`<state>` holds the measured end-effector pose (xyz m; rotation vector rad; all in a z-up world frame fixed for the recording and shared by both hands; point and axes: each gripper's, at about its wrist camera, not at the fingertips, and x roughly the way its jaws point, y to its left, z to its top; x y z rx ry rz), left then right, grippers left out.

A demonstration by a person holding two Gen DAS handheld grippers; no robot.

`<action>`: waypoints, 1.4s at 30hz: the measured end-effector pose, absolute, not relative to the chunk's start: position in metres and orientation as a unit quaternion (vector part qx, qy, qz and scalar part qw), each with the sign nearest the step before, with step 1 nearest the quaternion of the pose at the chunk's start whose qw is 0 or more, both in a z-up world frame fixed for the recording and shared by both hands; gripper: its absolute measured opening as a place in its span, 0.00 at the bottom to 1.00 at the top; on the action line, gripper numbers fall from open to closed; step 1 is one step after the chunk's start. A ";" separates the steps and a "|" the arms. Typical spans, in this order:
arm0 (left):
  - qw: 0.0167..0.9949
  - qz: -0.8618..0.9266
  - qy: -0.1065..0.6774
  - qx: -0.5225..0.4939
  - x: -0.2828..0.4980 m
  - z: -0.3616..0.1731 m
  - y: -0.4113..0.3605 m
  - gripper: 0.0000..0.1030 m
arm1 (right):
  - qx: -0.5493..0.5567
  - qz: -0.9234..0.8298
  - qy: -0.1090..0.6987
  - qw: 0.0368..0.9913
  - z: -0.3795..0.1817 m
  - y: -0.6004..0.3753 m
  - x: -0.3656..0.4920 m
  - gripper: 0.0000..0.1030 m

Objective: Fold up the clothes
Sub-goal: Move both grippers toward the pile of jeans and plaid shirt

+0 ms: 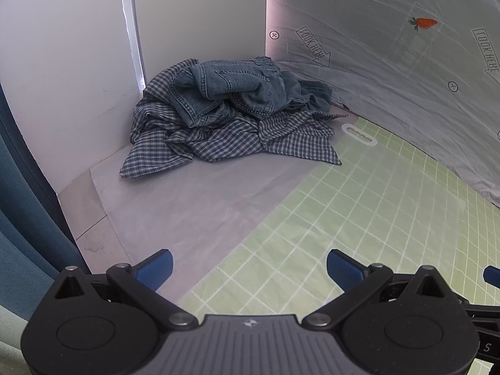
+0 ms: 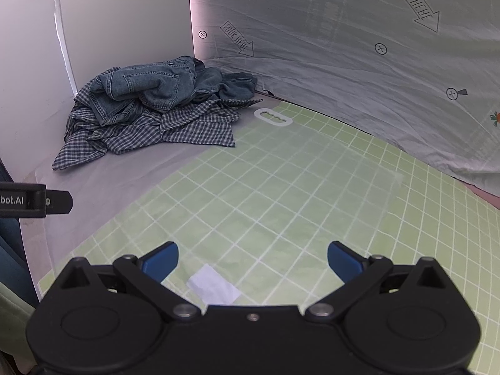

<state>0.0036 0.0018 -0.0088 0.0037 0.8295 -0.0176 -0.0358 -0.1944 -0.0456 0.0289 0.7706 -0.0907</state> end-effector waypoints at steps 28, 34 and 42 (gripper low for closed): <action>0.907 -0.005 0.422 0.002 0.014 -0.006 0.004 1.00 | 0.015 -0.048 0.388 0.920 -0.045 -0.201 -0.035 1.00; 0.904 -0.004 0.427 0.002 0.015 -0.007 0.004 1.00 | 0.015 -0.047 0.392 0.919 -0.046 -0.202 -0.034 1.00; 0.897 0.003 0.441 0.002 0.030 -0.012 0.003 1.00 | 0.015 -0.047 0.402 0.914 -0.050 -0.204 -0.026 1.00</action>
